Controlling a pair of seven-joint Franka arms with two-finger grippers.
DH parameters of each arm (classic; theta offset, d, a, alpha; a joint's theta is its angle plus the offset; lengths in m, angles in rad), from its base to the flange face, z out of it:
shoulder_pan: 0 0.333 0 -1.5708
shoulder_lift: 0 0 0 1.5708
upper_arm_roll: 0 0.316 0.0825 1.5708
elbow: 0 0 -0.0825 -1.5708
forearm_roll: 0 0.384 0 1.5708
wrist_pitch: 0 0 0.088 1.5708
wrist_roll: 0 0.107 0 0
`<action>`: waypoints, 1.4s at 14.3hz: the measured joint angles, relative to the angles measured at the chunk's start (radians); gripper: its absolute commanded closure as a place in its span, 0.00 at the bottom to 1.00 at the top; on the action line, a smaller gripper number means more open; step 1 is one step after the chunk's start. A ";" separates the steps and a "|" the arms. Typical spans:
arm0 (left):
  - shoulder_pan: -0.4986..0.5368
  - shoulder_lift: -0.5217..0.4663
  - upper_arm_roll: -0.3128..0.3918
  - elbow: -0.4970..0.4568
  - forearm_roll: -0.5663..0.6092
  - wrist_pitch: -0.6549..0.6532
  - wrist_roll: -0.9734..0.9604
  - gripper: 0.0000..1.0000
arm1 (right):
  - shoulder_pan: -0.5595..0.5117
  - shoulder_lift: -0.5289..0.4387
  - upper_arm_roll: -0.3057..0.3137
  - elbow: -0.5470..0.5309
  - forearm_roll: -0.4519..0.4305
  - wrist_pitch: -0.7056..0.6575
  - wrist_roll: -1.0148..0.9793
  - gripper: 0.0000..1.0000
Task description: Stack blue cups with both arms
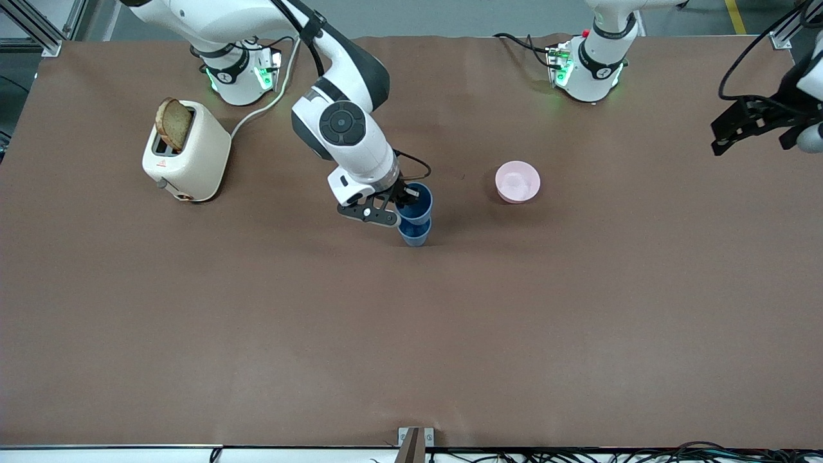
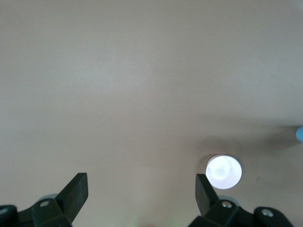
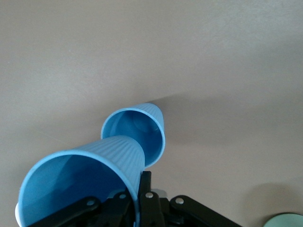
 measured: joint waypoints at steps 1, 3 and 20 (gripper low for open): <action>-0.027 0.000 0.040 -0.008 -0.013 -0.001 0.028 0.00 | 0.001 0.004 0.000 0.000 0.000 0.003 0.000 0.96; -0.045 -0.002 0.080 -0.027 -0.029 -0.001 0.072 0.00 | 0.003 0.010 0.000 0.000 -0.011 0.004 0.000 0.95; -0.061 -0.022 0.065 -0.083 -0.034 -0.002 0.085 0.00 | -0.005 0.020 -0.007 0.026 -0.063 -0.019 0.000 0.00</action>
